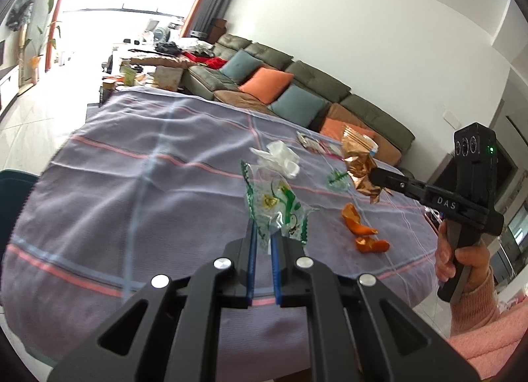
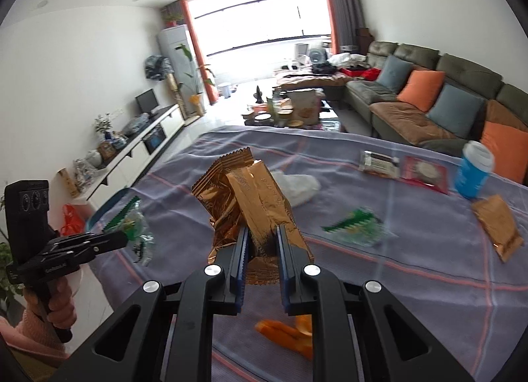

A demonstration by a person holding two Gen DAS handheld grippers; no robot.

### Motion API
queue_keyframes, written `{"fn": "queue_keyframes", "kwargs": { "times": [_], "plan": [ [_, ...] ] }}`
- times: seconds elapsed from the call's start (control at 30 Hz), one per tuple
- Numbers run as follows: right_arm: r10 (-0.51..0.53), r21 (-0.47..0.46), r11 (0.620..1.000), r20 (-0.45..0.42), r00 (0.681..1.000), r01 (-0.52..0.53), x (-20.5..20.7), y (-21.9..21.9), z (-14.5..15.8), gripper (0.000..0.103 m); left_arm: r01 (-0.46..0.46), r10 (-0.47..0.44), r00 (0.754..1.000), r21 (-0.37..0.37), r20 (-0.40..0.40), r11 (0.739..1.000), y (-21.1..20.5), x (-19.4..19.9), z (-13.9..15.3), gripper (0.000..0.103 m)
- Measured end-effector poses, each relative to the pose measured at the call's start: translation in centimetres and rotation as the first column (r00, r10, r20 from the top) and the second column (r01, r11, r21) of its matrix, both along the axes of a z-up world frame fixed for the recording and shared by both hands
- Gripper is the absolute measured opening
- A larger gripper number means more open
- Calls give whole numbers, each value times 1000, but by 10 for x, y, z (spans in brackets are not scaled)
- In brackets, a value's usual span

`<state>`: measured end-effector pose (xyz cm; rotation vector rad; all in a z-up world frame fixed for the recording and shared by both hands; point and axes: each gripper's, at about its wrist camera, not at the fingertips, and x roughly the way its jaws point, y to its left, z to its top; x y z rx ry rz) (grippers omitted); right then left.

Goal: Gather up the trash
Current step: 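Carry the green bag and gold wrapper to the teal bin and release both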

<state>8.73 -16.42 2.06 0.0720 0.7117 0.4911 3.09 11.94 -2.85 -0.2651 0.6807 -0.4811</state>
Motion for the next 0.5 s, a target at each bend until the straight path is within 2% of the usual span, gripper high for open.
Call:
{"fn": "queue_keyframes", "kwargs": {
  "times": [0.3,0.5],
  "plan": [
    [197,9,980,-4,980,-197,26,85,-4,16,-131,131,991,13,19,991,47,-10,10,10],
    [284,12,959,-7,959,-284,36,128,-6,17,-234,233,972,32,19,972,82,-21,12,10]
  ]
}}
